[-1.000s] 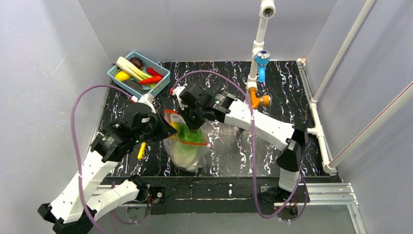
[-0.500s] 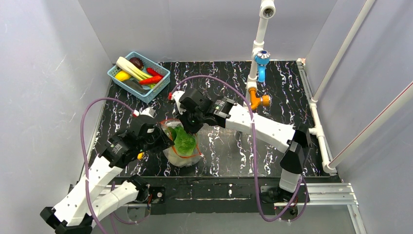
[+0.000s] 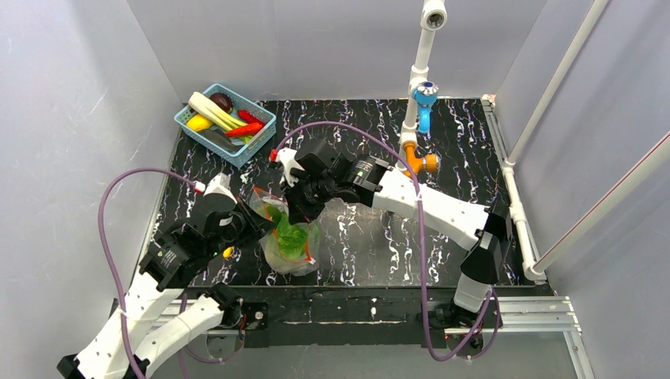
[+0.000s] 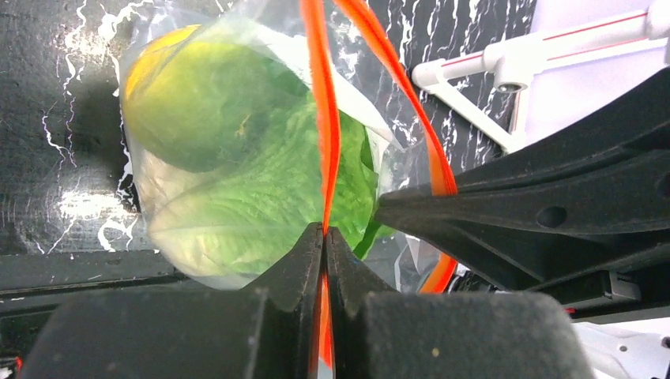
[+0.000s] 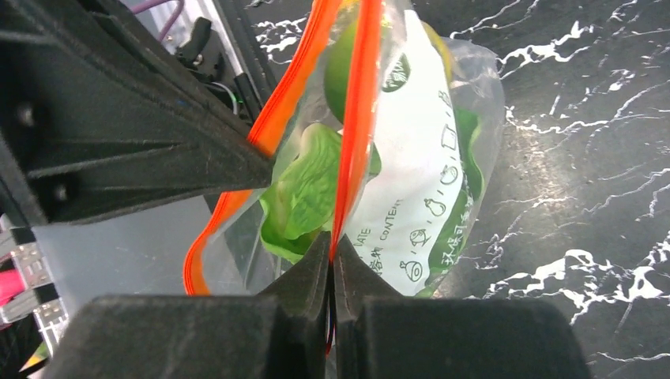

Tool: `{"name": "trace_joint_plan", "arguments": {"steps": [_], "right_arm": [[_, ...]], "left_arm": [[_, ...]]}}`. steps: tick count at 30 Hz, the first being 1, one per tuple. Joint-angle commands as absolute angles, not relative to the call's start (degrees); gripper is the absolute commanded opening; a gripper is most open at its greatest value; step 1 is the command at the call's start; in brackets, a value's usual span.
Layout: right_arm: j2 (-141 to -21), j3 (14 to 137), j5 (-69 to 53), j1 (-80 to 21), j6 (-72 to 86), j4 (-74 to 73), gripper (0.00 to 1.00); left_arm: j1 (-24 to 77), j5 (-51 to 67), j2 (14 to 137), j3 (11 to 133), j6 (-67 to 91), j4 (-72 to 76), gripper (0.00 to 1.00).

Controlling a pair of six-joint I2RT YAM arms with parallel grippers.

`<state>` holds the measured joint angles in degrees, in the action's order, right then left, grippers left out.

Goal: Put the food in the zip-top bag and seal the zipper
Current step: Adjust the zipper food storage bag at the center of the board, then zip the zipper food storage bag at the center of the board.

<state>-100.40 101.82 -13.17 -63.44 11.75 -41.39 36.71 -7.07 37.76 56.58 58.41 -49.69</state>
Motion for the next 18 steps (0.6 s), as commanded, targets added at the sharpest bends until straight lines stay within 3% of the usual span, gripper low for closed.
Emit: {"name": "trace_joint_plan", "arguments": {"steps": [1,7,13,16,18], "right_arm": [[-96.2,100.3,-19.0,-63.8,13.2,-35.5,0.09],[-96.7,100.1,-22.4,-63.8,15.3,-33.4,0.21],[-95.3,97.6,-18.1,-64.4,15.6,-33.1,0.34],[-93.3,94.6,-14.6,-66.0,14.9,-31.9,0.51],[-92.1,92.6,-10.3,-67.9,13.3,-30.9,0.66]], "left_arm": [[36.6,-10.8,34.5,54.4,63.0,-48.2,0.00],[36.6,-11.5,32.9,53.2,64.5,-47.5,0.00],[36.6,-11.4,33.8,53.5,64.6,-47.2,0.00],[36.6,-11.6,33.8,53.7,65.0,-47.2,0.00],[36.6,-12.1,33.7,54.0,65.0,-47.4,0.00]]}}
